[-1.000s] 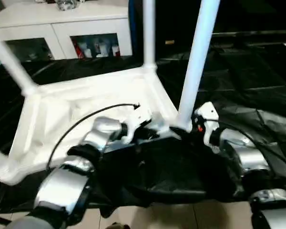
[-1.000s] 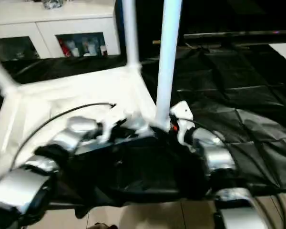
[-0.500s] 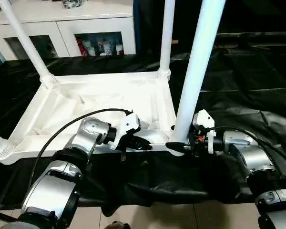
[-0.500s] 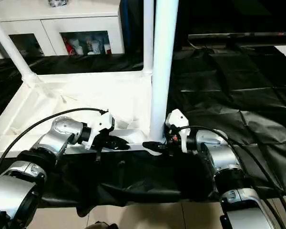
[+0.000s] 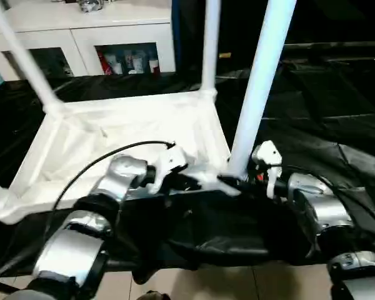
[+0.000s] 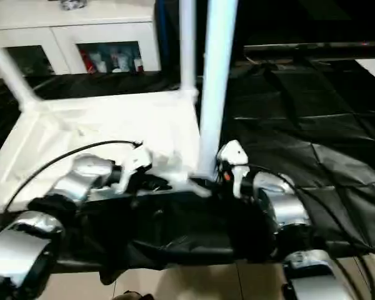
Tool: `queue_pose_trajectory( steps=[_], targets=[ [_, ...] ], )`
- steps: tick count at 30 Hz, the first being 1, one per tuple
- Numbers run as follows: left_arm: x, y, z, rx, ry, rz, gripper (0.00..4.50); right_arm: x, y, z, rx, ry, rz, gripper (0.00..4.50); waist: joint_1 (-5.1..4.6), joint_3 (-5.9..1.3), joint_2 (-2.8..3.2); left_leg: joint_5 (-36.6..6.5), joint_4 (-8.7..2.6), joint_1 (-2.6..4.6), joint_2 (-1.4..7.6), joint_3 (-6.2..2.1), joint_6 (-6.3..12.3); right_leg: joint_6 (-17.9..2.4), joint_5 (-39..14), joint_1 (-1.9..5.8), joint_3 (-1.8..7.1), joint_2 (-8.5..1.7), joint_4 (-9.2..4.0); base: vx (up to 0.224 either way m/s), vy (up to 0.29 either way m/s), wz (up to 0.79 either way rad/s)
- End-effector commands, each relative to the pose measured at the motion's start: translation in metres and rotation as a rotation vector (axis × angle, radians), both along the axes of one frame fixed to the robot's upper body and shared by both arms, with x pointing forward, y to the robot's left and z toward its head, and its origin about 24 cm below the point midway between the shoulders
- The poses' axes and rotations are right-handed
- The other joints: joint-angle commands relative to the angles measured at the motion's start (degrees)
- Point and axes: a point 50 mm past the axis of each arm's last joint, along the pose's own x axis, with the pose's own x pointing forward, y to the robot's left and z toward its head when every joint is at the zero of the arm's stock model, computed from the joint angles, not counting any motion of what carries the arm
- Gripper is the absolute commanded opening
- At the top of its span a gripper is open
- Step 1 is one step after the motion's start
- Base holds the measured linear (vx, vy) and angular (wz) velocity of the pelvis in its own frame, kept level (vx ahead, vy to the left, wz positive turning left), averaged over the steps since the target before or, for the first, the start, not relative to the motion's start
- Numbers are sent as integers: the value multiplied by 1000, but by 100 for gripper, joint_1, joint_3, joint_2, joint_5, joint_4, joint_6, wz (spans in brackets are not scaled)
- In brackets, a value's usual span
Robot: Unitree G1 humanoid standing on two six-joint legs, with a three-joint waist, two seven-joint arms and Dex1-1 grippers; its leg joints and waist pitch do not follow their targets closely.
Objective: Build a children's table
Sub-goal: Rotate leg to tighten
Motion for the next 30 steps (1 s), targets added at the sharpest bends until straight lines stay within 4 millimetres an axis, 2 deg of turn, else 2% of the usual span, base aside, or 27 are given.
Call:
queue_pose_trajectory(
  steps=[1, 2, 4, 5, 7, 8, 10, 12, 15, 16, 17, 23, 24, 26, 27, 29, 30],
  targets=[
    [5, -13, 6, -46, -24, 58, 0, -3, 4, -18, -28, 78, -87, 274, -24, -347, -120, -1798, -437, 188, 343, -219, 129, -1326, -1514, 184, 195, -308, -445, 0, 0, 0],
    [6, -21, 5, -40, -30, 87, 0, 0, 7, -22, -30, 88, -172, 274, -30, -347, -126, -1782, -430, 182, 330, -210, 159, -1304, -1446, 187, 196, -296, -448, 0, 0, 0],
    [6, -29, 6, -43, -33, 105, 0, 1, 11, -24, -33, 97, -227, 274, -37, -343, -126, -1808, -432, 183, 318, -213, 166, -1255, -1536, 187, 193, -303, -468, 0, 0, 0],
    [6, -39, 6, -47, -33, 117, 0, 2, 18, -27, -31, 111, -263, 274, -23, -348, -29, -1802, -429, 192, 320, -223, 149, -1233, -1531, 180, 195, -311, -467, 0, 0, 0],
    [5, -45, 7, -50, -38, 116, 0, 3, 24, -28, -39, 114, -266, 274, -55, -350, -74, -1885, -446, 194, 318, -219, 119, -1223, -1430, 188, 185, -280, -478, 0, 0, 0],
    [4, -49, 8, -50, -47, 98, 0, 2, 33, -27, -48, 100, -226, 274, -45, -351, -57, -1914, -443, 195, 315, -222, 136, -1220, -1390, 189, 185, -286, -476, 0, 0, 0],
    [4, -50, 8, -45, -56, 90, 0, 0, 40, -26, -39, 84, -180, 274, -45, -353, -76, -1918, -435, 179, 305, -214, 197, -1210, -1359, 205, 180, -287, -480, 0, 0, 0],
    [4, -49, 8, -45, -54, 92, 0, 0, 43, -23, -6, 73, -155, 330, -36, -349, -63, -1928, -438, 173, 314, -219, 229, -1188, -1434, 205, 178, -295, -490, 0, 0, 0],
    [4, -46, 8, -43, -54, 87, 0, 0, 43, -19, 18, 55, -121, 350, -31, -354, -68, -1916, -438, 167, 318, -221, 246, -1197, -1381, 211, 175, -295, -480, 0, 0, 0],
    [4, -40, 8, -44, -57, 58, 0, 1, 39, -13, 5, 16, -67, 364, -27, -354, -53, -1895, -436, 173, 322, -221, 254, -1213, -1343, 206, 177, -298, -479, 0, 0, 0],
    [3, -38, 8, -46, -60, 40, 0, 2, 36, -10, -2, 2, -39, 379, -17, -367, -64, -1861, -424, 164, 317, -215, 280, -1227, -1274, 229, 168, -290, -467, 0, 0, 0],
    [2, -30, 8, -43, -59, -4, 0, 1, 27, -3, -43, -39, 51, 379, 8, -371, -64, -1574, -389, 135, 324, -201, 479, -1360, -919, 243, 155, -294, -425, 0, 0, 0],
    [-1, -17, 7, -25, -43, -83, 0, -3, 13, 7, -42, -62, 177, 379, 22, -372, -77, -1620, -382, 141, 317, -200, 517, -1378, -987, 260, 141, -294, -439, 0, 0, 0],
    [-3, -13, 7, -18, -35, -113, 0, -5, 9, 9, -47, -61, 221, 379, 25, -368, -70, -1536, -378, 117, 334, -203, 587, -1398, -892, 260, 150, -294, -416, 0, 0, 0],
    [-5, -7, 6, -9, -25, -152, 0, -8, 5, 12, -55, -56, 278, 379, 35, -378, -82, -1508, -373, 128, 333, -207, 602, -1409, -870, 279, 144, -297, -417, 0, 0, 0],
    [-9, 0, 5, -10, 1, -201, 0, -12, -2, 13, -71, -42, 337, 379, 47, -377, -70, -1436, -360, 121, 354, -199, 706, -1516, -702, 248, 151, -295, -384, 0, 0, 0],
    [-11, 4, 4, -13, 19, -228, 0, -14, -6, 13, -81, -32, 371, 379, 41, -377, -74, -1455, -365, 126, 354, -198, 695, -1531, -707, 254, 147, -290, -384, 0, 0, 0]
  ],
)
